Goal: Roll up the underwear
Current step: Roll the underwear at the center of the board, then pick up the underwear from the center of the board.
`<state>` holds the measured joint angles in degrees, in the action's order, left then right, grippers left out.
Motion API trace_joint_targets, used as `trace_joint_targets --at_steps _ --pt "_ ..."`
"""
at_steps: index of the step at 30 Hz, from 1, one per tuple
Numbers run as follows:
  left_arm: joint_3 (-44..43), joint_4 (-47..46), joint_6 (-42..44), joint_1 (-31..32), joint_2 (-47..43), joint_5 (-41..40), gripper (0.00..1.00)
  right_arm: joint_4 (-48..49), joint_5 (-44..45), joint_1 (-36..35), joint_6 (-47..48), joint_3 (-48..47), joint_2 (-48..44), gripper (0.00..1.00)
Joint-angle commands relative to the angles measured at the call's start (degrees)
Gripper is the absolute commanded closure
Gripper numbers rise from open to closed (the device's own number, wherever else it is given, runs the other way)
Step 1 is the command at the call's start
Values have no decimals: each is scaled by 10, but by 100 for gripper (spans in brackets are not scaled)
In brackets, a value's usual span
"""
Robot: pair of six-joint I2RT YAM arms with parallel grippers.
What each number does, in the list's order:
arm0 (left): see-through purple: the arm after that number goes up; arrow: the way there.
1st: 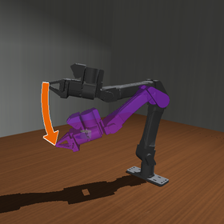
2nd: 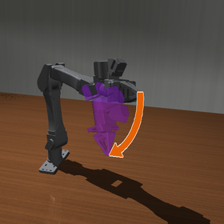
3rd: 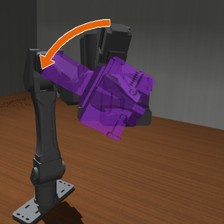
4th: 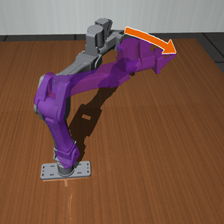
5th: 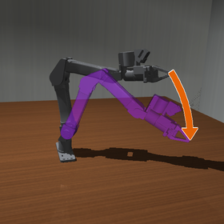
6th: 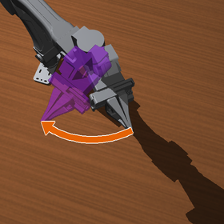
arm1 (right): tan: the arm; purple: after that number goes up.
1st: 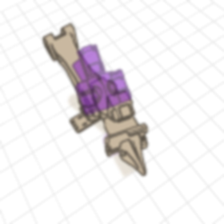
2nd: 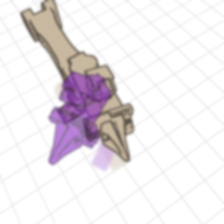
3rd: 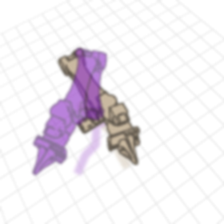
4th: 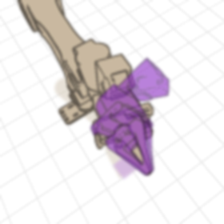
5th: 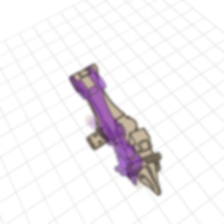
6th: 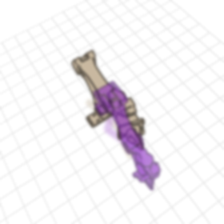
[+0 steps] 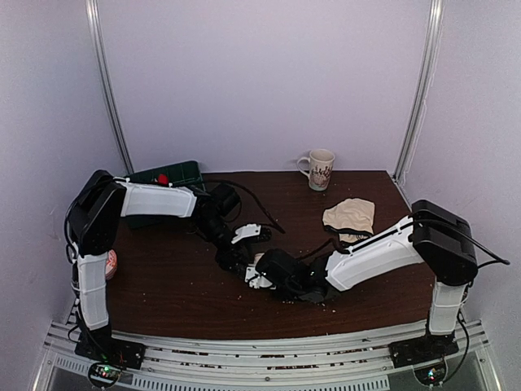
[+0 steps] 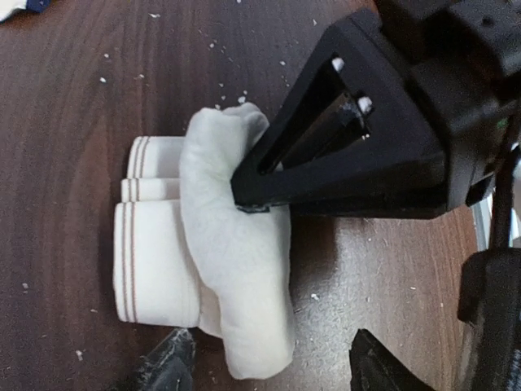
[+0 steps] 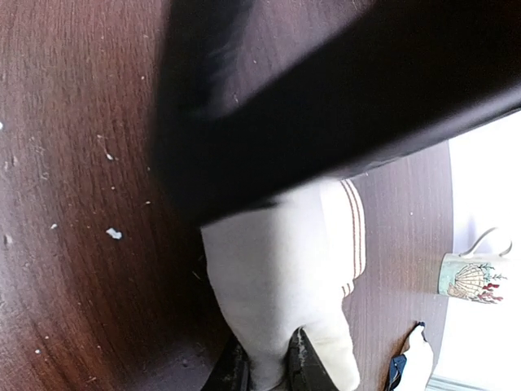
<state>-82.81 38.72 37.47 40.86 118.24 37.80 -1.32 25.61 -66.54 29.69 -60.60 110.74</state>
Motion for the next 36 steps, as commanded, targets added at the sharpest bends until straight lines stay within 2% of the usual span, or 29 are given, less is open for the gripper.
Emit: trace_joint_targets --at_steps 1,3,5,13,18,23,30,36 --pt "3 -35 -25 -12 -39 33 18 -33 4 5 -7 13 12 86" --pt "-1 -35 -27 -13 -40 38 3 -30 6 2 -4 14 12 86" --pt "-11 -34 -33 -13 -28 41 2 -27 10 0 -1 14 13 86" --pt "-116 75 8 -12 77 87 2 -28 21 -3 1 13 24 86" --pt "-129 80 4 -10 94 76 2 -32 23 -4 1 10 26 86" --pt "-159 135 37 2 120 82 2 -34 22 -4 -1 10 28 87" --pt "-158 137 41 21 141 68 2 -36 28 -4 -1 3 35 87" --pt "-175 135 28 24 156 54 17 -42 22 -4 -3 -1 40 87"
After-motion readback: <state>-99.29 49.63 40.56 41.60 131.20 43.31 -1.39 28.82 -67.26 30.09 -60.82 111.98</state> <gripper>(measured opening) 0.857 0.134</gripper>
